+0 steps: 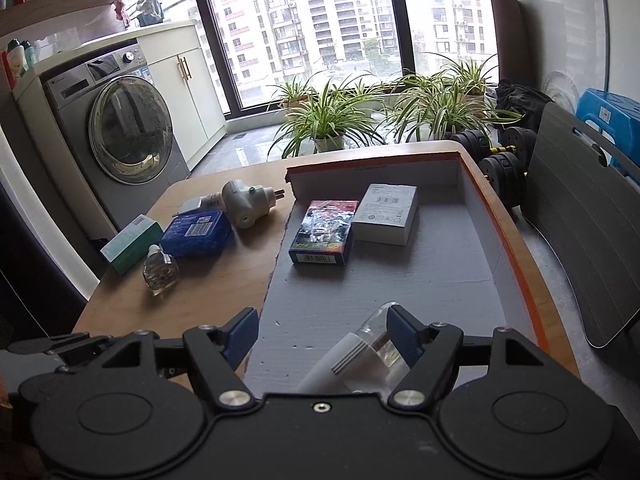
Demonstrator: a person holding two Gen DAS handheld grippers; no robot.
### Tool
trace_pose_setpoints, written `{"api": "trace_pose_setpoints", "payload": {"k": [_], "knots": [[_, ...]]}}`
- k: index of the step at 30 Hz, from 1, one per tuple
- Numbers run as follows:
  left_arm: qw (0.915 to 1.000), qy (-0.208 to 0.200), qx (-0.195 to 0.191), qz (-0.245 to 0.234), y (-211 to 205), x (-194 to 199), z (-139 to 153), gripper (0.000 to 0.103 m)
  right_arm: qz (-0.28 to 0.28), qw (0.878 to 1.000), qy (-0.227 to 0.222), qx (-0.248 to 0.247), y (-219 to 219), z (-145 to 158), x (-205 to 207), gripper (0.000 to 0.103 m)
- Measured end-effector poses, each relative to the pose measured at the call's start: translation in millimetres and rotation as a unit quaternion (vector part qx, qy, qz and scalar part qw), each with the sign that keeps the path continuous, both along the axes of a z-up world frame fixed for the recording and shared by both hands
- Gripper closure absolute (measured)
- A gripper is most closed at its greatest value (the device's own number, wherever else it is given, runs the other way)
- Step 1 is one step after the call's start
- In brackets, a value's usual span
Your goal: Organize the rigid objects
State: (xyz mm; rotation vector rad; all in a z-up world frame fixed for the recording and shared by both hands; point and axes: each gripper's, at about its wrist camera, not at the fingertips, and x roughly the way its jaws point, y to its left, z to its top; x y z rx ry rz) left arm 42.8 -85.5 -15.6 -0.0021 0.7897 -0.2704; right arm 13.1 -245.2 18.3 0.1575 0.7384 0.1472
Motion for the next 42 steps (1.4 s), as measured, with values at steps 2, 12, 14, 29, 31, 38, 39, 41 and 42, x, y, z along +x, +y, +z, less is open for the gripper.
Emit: {"api": "trace_pose_setpoints", "payload": {"k": [2,12,14,29,31,38,39,41,42], "knots": [[0.9997,-0.005,0.006,0.021,13,1,7,0.034,0.012,1.0,0.0,-0.005,12,0,2,0.016],[0.9965,-0.017,0.012,0.081,65,4,24,0.014,0.057,0.998,-0.003,-0.017,58,3,7,0.015],[0.996,-0.02,0.011,0.086,74,5,25,0.013,0.062,0.998,-0.005,-0.02,64,5,8,0.014],[0.9935,-0.03,0.011,0.11,121,14,29,0.011,0.089,0.996,-0.002,-0.029,102,6,17,0.013],[0.9935,-0.03,0.012,0.109,126,16,28,0.01,0.093,0.995,-0.001,-0.032,107,6,19,0.013],[0.9935,-0.034,0.026,0.106,144,31,22,0.007,0.102,0.994,0.004,-0.034,119,2,25,0.013],[0.9936,-0.035,0.029,0.104,146,35,21,0.007,0.103,0.994,0.005,-0.033,120,1,26,0.013],[0.9939,-0.036,0.031,0.099,152,46,18,0.007,0.105,0.994,0.007,-0.032,122,-1,28,0.013],[0.9941,-0.038,0.032,0.096,155,52,17,0.006,0.106,0.994,0.009,-0.032,123,-3,29,0.013]]}}
